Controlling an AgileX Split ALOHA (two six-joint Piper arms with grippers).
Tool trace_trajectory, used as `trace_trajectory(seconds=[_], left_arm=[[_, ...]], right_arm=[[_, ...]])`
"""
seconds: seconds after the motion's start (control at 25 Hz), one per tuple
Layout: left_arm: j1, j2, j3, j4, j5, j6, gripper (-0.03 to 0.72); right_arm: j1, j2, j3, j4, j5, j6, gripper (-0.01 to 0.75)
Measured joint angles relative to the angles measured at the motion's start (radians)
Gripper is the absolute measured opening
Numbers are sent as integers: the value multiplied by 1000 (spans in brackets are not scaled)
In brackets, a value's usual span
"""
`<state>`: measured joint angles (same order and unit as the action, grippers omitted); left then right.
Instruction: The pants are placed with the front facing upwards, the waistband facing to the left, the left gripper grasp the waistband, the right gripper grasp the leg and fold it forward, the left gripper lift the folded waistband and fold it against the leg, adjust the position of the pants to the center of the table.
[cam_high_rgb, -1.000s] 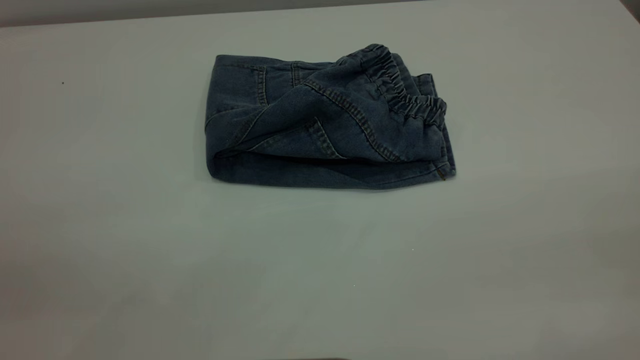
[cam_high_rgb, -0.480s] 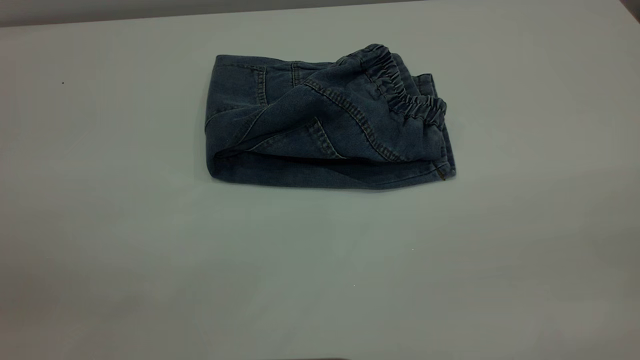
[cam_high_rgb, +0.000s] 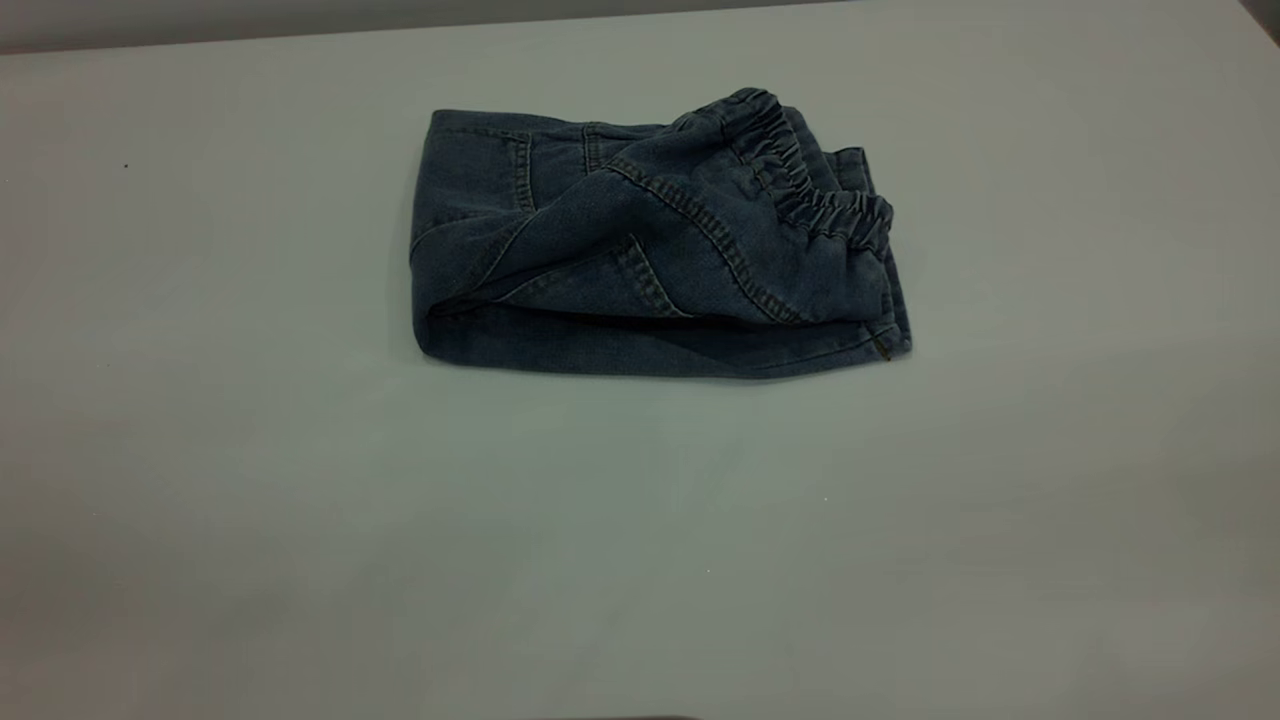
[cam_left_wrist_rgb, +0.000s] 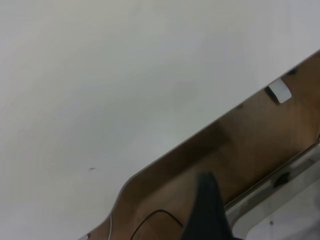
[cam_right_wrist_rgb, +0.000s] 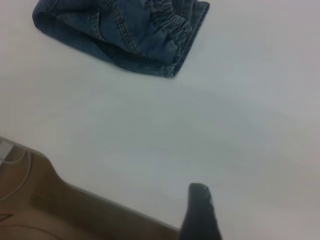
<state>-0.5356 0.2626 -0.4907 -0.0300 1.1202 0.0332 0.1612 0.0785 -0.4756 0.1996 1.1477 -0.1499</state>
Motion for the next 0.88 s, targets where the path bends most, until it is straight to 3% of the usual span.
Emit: trace_trajectory(seconds=[0.2, 0.52, 0.64, 0.88], left_arm=[[40, -14, 1, 0, -1, 0, 496], [427, -166, 1, 0, 0, 0, 496], [524, -250, 1, 0, 1, 0, 496], [555, -281, 1, -1, 7, 0, 496]], right_arm=[[0, 0, 0, 0, 0, 0, 463], [-6, -5, 0, 0, 0, 0, 463], [-38, -25, 0, 1, -1, 0, 463], [-146, -86, 0, 1, -2, 0, 463]])
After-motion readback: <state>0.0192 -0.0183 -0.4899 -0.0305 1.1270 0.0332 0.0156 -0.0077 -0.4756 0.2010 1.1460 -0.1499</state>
